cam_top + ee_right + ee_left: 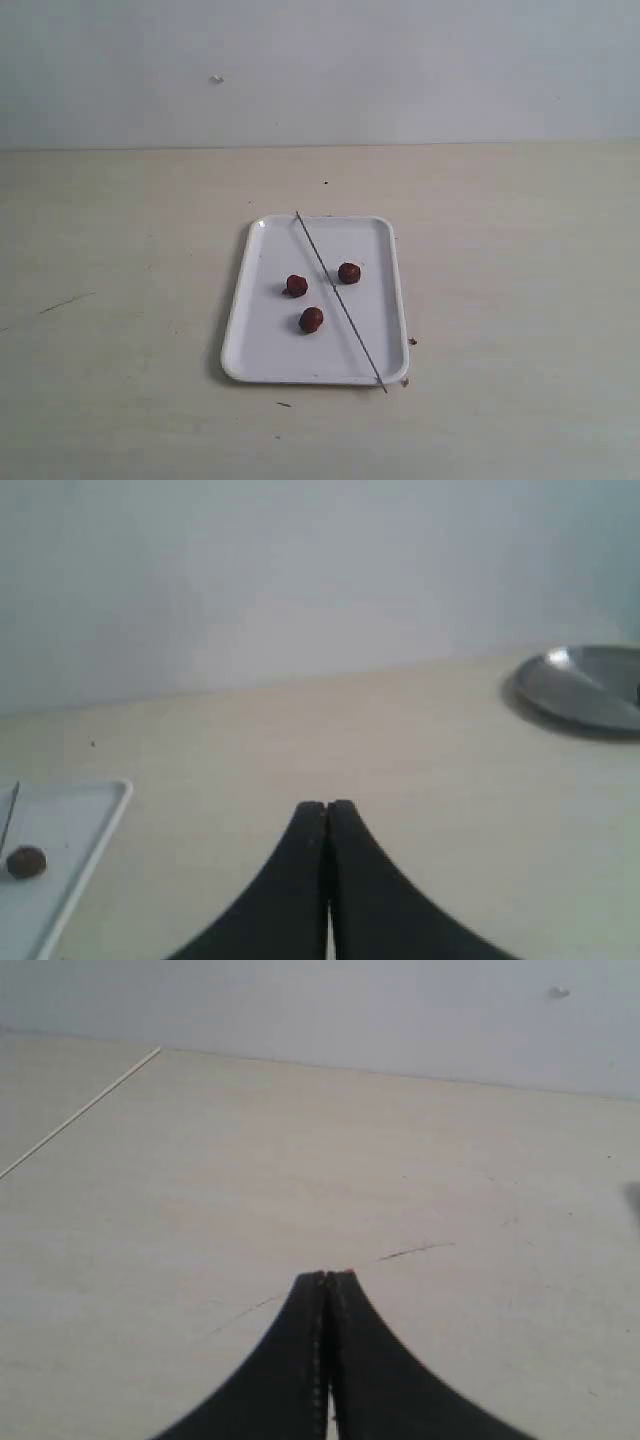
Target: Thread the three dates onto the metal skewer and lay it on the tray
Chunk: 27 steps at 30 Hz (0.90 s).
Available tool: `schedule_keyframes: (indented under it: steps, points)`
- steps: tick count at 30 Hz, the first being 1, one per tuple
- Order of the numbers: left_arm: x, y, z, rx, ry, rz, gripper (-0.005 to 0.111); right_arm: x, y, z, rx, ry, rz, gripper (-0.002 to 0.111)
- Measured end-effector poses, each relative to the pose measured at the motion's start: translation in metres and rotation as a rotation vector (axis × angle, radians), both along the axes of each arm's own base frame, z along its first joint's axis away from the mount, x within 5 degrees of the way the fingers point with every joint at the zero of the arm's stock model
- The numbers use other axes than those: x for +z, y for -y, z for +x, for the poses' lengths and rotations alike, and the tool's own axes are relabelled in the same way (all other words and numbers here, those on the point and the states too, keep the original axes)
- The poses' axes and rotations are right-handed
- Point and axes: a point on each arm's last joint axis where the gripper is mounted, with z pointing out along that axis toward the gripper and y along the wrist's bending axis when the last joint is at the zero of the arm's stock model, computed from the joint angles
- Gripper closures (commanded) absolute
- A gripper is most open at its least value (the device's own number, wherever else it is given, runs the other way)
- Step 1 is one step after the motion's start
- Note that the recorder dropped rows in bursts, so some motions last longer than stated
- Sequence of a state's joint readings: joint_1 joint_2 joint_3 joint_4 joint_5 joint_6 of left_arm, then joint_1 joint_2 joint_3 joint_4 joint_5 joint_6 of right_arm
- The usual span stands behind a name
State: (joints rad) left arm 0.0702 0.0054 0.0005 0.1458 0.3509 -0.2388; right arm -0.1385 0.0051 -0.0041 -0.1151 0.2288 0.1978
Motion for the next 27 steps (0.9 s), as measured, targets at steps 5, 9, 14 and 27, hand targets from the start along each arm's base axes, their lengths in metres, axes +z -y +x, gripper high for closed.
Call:
schedule_keyframes:
  steps: [5,9,14,27]
  points:
    - [0.0,0.0,0.0,0.0,0.0,0.0,0.107,0.026,-0.003,0.0,0.033,0.277,-0.051,0.108]
    - [0.0,0.0,0.0,0.0,0.0,0.0,0.107,0.054,-0.008,-0.008,0.077,0.607,-0.063,0.108]
    - [0.0,0.0,0.0,0.0,0.0,0.0,0.107,0.081,-0.012,-0.023,0.19,0.898,0.159,0.108]
    - [0.0,0.0,0.0,0.0,0.0,0.001,0.107,0.101,0.01,0.138,-0.04,-0.374,0.258,0.108]
